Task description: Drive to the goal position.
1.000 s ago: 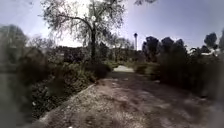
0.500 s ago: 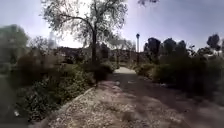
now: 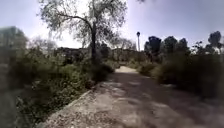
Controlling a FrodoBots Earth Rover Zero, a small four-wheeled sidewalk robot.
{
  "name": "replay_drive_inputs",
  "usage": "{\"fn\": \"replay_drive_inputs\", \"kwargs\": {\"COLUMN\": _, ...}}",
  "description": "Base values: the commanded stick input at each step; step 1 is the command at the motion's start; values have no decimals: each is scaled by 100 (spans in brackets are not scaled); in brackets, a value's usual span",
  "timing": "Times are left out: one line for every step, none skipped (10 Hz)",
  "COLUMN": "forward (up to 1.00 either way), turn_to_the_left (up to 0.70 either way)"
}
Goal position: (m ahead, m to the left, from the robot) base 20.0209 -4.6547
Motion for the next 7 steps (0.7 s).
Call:
{"fn": "replay_drive_inputs", "kwargs": {"forward": 70, "turn_to_the_left": 0}}
{"fn": "replay_drive_inputs", "kwargs": {"forward": 70, "turn_to_the_left": 0}}
{"fn": "replay_drive_inputs", "kwargs": {"forward": 70, "turn_to_the_left": 0}}
{"fn": "replay_drive_inputs", "kwargs": {"forward": 70, "turn_to_the_left": 0}}
{"fn": "replay_drive_inputs", "kwargs": {"forward": 70, "turn_to_the_left": 0}}
{"fn": "replay_drive_inputs", "kwargs": {"forward": 70, "turn_to_the_left": 0}}
{"fn": "replay_drive_inputs", "kwargs": {"forward": 70, "turn_to_the_left": 0}}
